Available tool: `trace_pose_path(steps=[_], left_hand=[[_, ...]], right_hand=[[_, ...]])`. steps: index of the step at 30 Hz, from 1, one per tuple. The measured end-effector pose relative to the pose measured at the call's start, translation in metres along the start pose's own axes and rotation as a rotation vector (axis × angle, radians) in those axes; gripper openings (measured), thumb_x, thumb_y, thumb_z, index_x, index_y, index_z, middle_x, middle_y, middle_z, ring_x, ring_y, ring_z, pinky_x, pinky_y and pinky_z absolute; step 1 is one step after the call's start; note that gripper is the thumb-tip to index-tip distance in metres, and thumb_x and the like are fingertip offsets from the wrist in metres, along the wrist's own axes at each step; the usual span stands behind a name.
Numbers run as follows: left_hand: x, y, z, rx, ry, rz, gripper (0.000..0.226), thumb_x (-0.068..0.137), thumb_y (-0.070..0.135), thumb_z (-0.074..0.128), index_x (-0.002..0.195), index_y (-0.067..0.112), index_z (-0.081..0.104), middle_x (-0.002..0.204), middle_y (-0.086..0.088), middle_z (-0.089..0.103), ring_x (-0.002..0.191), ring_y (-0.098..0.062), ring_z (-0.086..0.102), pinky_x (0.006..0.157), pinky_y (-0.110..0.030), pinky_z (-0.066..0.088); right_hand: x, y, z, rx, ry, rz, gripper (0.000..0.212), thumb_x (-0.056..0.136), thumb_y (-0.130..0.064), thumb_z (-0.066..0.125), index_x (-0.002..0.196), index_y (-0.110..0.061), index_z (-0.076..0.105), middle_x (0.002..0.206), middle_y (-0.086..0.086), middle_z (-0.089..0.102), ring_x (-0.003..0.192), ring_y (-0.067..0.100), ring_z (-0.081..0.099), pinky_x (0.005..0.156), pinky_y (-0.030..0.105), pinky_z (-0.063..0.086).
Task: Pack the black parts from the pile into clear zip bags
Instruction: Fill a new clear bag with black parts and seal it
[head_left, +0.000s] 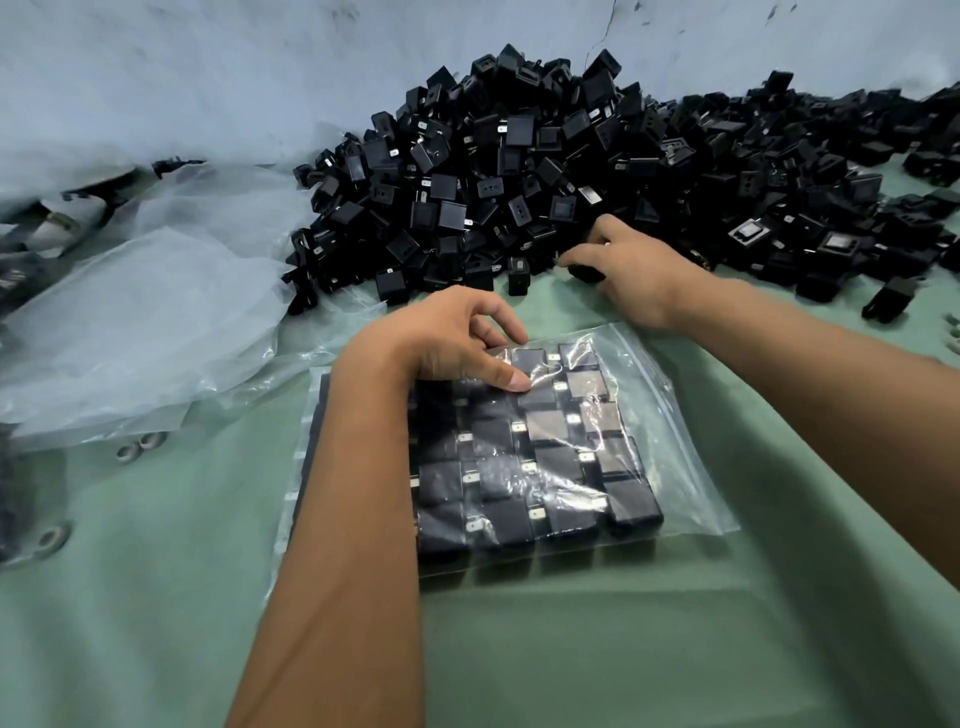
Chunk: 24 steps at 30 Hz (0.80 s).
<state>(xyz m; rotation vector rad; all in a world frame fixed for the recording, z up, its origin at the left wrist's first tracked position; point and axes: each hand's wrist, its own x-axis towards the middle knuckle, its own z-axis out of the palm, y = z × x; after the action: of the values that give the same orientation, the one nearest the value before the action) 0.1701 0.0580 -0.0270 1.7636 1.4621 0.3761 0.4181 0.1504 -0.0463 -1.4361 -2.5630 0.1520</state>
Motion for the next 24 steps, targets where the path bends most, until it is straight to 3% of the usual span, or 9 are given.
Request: trace_pose_path(steps=[3,6,9,12,15,17,21,24], left_hand=[[-0.002,0.003,0.002,-0.011,0.083,0.039,0.038,0.067,0.040,0.095,0.099,0.031,0.075,0.098,0.002,0.075,0.080,-0.004,0.067,0.090,-0.036,0.058],[0.001,0.016,0.007,-0.030,0.188,0.141,0.023,0.078,0.034,0.089,0.097,0.035,0.075,0.104,0.006,0.070,0.092,-0.006,0.062,0.086,-0.034,0.056],[0.008,0.039,0.023,0.002,0.139,0.260,0.023,0.083,0.022,0.084,0.098,0.038,0.076,0.110,0.008,0.068,0.103,-0.001,0.055,0.087,-0.025,0.047],[0.012,0.068,0.049,0.119,0.016,0.342,0.034,0.086,0.013,0.079,0.102,0.043,0.076,0.115,0.008,0.064,0.104,0.012,0.049,0.087,-0.019,0.042],[0.015,0.084,0.068,0.206,-0.053,0.375,0.042,0.087,0.007,0.074,0.098,0.048,0.075,0.115,0.007,0.056,0.122,-0.013,0.042,0.104,-0.031,0.036],[0.015,0.087,0.072,0.255,-0.062,0.369,0.044,0.085,0.005,0.072,0.092,0.048,0.076,0.118,0.002,0.051,0.123,-0.018,0.035,0.109,-0.035,0.032],[0.012,0.087,0.066,0.309,-0.078,0.333,0.035,0.080,0.012,0.079,0.082,0.047,0.076,0.118,0.002,0.049,0.121,-0.021,0.035,0.109,-0.043,0.039],[0.010,0.085,0.061,0.280,-0.098,0.323,0.026,0.075,0.022,0.087,0.078,0.046,0.076,0.120,0.004,0.051,0.124,-0.019,0.038,0.106,-0.045,0.045]], right_hand=[[-0.011,0.007,-0.002,-0.064,0.033,0.096,0.048,0.098,-0.023,0.066,0.145,-0.025,0.052,0.127,0.010,0.047,0.106,0.037,0.059,0.093,0.045,0.050],[-0.037,0.012,-0.007,-0.016,0.049,0.192,0.049,0.096,-0.027,0.071,0.141,-0.018,0.056,0.126,0.013,0.049,0.114,0.038,0.055,0.097,0.043,0.048],[-0.081,0.013,-0.007,0.161,0.125,0.227,0.042,0.093,-0.020,0.074,0.134,-0.014,0.062,0.125,0.012,0.060,0.112,0.032,0.058,0.095,0.035,0.045],[-0.124,0.004,-0.008,0.455,0.156,0.291,0.044,0.085,-0.021,0.084,0.125,-0.019,0.066,0.109,0.004,0.072,0.093,0.020,0.067,0.084,0.028,0.047],[-0.151,-0.003,-0.011,0.698,0.123,0.305,0.035,0.078,-0.017,0.090,0.107,-0.019,0.070,0.088,0.001,0.075,0.075,0.018,0.068,0.072,0.033,0.055],[-0.161,-0.003,-0.013,0.678,0.059,0.250,0.028,0.077,-0.017,0.091,0.100,-0.023,0.075,0.073,-0.009,0.067,0.061,0.011,0.057,0.060,0.028,0.047],[-0.164,-0.006,-0.018,0.722,-0.046,0.164,0.031,0.075,-0.007,0.090,0.103,-0.018,0.079,0.077,-0.018,0.057,0.062,0.002,0.050,0.061,0.020,0.044],[-0.164,-0.013,-0.018,0.812,-0.108,0.123,0.033,0.076,-0.002,0.089,0.104,-0.016,0.079,0.081,-0.007,0.059,0.066,0.005,0.052,0.063,0.022,0.046]])
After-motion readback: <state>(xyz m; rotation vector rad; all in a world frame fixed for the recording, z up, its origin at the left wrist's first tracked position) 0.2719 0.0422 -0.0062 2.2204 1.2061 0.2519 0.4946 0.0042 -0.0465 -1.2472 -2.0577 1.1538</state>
